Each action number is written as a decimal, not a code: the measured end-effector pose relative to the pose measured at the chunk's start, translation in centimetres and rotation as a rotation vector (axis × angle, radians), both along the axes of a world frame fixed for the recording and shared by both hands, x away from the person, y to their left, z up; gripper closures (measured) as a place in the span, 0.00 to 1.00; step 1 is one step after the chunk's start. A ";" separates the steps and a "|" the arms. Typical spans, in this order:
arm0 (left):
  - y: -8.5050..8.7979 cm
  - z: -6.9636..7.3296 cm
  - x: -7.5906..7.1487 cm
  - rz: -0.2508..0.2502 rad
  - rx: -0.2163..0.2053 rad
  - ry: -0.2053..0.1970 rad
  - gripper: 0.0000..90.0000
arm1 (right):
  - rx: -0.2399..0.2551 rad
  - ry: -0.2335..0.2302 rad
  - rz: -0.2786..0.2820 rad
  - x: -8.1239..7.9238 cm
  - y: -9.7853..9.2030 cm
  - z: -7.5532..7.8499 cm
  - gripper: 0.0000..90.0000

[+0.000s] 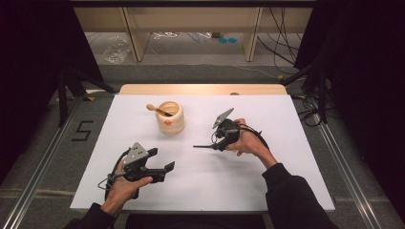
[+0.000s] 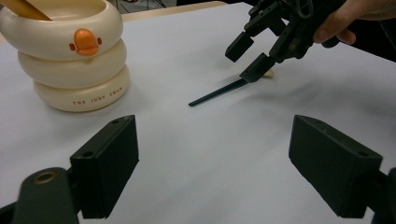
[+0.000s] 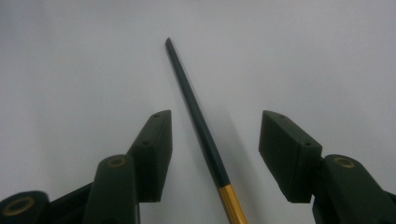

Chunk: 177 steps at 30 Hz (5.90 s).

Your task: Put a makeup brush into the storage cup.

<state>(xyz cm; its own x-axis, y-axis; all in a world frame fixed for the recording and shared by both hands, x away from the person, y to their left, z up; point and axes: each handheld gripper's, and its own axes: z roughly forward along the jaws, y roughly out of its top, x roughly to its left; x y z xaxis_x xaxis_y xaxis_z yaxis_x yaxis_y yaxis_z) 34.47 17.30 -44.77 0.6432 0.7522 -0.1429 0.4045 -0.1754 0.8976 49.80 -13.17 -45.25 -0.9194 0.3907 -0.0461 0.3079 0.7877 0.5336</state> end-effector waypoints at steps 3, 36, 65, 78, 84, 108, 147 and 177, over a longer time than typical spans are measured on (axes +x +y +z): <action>0.0 0.0 0.0 0.000 0.000 0.000 0.18 | -0.013 0.007 0.004 0.1 0.2 -0.2 0.52; 0.0 -0.1 0.0 -0.003 -0.001 0.007 0.18 | -0.130 0.048 0.082 0.9 0.9 -0.7 0.79; -0.1 -0.1 0.0 -0.003 -0.001 0.010 0.18 | -0.233 0.128 0.085 1.6 1.8 -0.6 0.91; -0.1 -0.1 0.0 -0.005 -0.001 0.011 0.18 | -0.284 0.134 0.089 2.1 2.3 -0.5 0.92; -0.1 -0.1 0.0 -0.013 -0.003 0.010 0.18 | -0.296 0.140 0.077 2.1 2.5 -0.5 0.92; 0.0 0.0 0.0 -0.008 0.001 0.011 0.18 | -0.318 0.123 0.067 1.8 2.8 -0.3 0.92; -0.1 -0.4 3.3 -0.091 0.037 0.091 0.18 | -0.101 -0.105 0.196 -5.5 1.3 7.2 0.92; -5.5 5.2 6.1 -0.464 0.371 0.206 0.35 | -0.169 -0.149 0.356 -9.2 3.9 6.3 0.92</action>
<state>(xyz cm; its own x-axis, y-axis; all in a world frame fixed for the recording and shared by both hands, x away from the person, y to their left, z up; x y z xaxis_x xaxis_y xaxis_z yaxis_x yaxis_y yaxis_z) 40.59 11.80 -39.58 0.9016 0.4249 -0.0814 0.3696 -0.6587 0.6554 40.61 -9.26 -38.98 -0.9741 0.0249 -0.2246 -0.0703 0.9112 0.4058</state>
